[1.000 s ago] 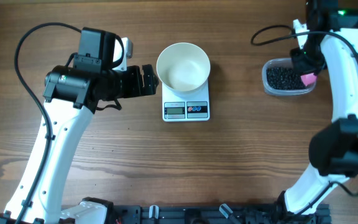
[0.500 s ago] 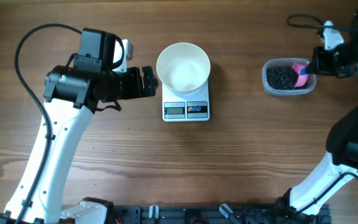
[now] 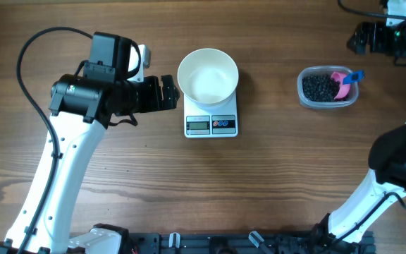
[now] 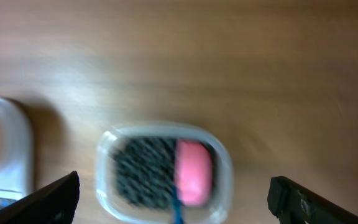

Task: Scoop item into bowl and weigh 150g on scale
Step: 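Lower the scoop into the black beans with the right gripper, then move the left gripper down to the scale's button panel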

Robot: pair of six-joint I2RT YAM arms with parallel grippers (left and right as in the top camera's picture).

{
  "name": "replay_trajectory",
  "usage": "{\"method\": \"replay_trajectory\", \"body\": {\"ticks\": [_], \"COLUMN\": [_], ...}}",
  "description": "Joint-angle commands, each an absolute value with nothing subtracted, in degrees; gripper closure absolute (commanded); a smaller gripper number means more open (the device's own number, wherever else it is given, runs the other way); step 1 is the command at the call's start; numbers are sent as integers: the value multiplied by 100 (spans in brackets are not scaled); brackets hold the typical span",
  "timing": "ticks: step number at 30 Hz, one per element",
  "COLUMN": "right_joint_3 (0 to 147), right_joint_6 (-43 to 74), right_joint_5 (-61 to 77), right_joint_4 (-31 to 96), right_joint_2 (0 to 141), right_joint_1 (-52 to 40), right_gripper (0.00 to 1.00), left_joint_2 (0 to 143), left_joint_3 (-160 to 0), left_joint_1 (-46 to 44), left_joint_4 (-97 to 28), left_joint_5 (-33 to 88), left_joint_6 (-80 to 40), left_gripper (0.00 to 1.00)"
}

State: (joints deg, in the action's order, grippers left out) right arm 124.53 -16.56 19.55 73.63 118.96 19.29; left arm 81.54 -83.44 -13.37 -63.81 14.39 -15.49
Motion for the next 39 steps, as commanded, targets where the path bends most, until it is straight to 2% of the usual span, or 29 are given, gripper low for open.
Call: {"method": "replay_trajectory", "body": {"ticks": [1, 4, 5, 6, 7, 10, 13, 20, 23, 27, 28, 31, 36, 39], "right_joint_3": [12593, 12593, 12593, 12593, 12593, 12593, 12593, 12593, 12593, 12593, 12593, 12593, 12593, 12593], "right_joint_6": [-1625, -1634, -1634, -1632, -1632, -1636, -1634, -1634, -1634, -1632, -1634, -1634, -1634, -1632], "right_joint_5": [3743, 3712, 3712, 3710, 3710, 3710, 3710, 3712, 3710, 3710, 3712, 3710, 3712, 3710], "right_joint_4": [7312, 7260, 7260, 7260, 7258, 7249, 7247, 7247, 7247, 7247, 7247, 7247, 7247, 7247], "right_joint_2": [11679, 11679, 11679, 11679, 11679, 11679, 11679, 11679, 11679, 11679, 11679, 11679, 11679, 11679], "right_joint_1": [1894, 1894, 1894, 1894, 1894, 1894, 1894, 1894, 1894, 1894, 1894, 1894, 1894, 1894], "right_gripper": [0, 0, 0, 0, 0, 0, 0, 0, 0, 0, 0, 0, 0, 0], "left_joint_2": [8178, 8178, 8178, 8178, 8178, 8189, 8237, 8903, 9533, 10097, 10127, 10127, 10127, 10127], "left_joint_3": [-8346, -8346, -8346, -8346, -8346, -8237, -7710, -6700, -6700, -6700, -6700, -6700, -6700, -6700], "left_joint_1": [-1339, -1339, -1339, -1339, -1339, -1671, -2399, -4488, -4930, -4998, -4998, -4998, -4998, -4998], "left_joint_4": [-6324, -6329, -6353, -6353, -6370, -6678, -6453, -4569, -3946, -3656, -3583, -3406, -3406, -3706], "left_joint_5": [1387, 1389, 1452, 1481, 1535, 1616, 1619, 1238, 816, 585, 64, -471, -478, -506], "left_joint_6": [-1455, -1455, -1450, -1455, -1455, -1363, -1365, -1365, -1315, -607, -572, -464, -333, 110], "left_gripper": [0, 0, 23, 86, 96, 96, 96, 96, 96, 93, 93, 94, 94, 91]}}
